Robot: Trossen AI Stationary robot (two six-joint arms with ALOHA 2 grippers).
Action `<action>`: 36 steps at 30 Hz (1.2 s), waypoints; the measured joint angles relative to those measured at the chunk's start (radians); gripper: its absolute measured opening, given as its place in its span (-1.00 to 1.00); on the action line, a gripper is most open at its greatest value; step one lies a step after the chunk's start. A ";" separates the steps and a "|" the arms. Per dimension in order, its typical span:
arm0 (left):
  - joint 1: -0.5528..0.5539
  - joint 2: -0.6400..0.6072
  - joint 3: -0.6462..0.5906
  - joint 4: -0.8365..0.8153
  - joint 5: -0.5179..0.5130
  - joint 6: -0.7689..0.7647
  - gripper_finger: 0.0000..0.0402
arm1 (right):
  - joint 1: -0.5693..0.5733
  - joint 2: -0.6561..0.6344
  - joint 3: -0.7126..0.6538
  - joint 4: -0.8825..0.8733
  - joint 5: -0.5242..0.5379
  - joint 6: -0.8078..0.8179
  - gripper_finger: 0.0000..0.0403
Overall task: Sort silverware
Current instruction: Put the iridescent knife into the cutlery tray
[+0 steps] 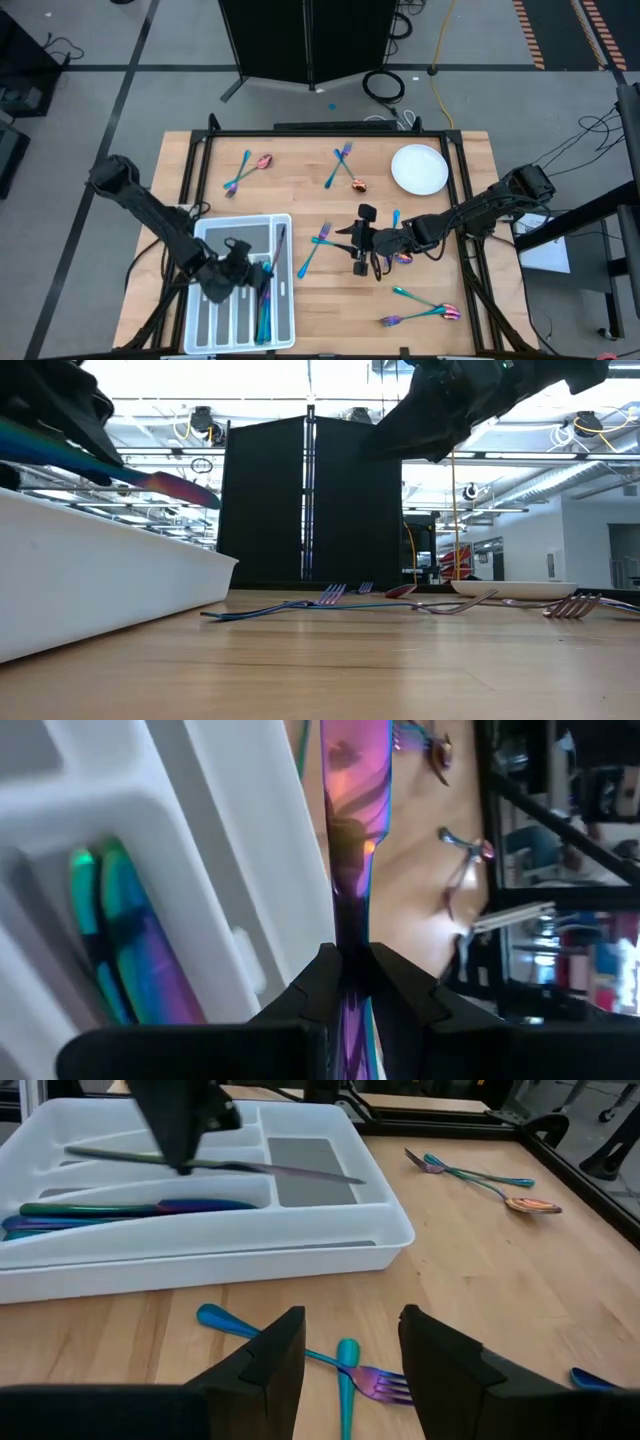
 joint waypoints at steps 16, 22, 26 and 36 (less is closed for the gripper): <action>-0.196 0.167 0.276 -0.244 -0.104 -0.128 -0.87 | 0.004 0.000 0.000 0.022 -0.004 0.158 -0.26; -0.262 0.214 0.291 -0.393 -0.094 -0.378 -0.88 | 0.037 0.000 0.000 0.022 -0.004 0.223 -0.26; -0.246 0.243 0.291 -0.379 -0.062 -0.387 -0.88 | 0.069 0.000 0.000 0.023 -0.003 0.257 -0.26; -0.215 0.265 0.291 -0.433 -0.008 -0.370 -0.88 | 0.152 0.000 0.000 0.027 0.002 0.342 -0.26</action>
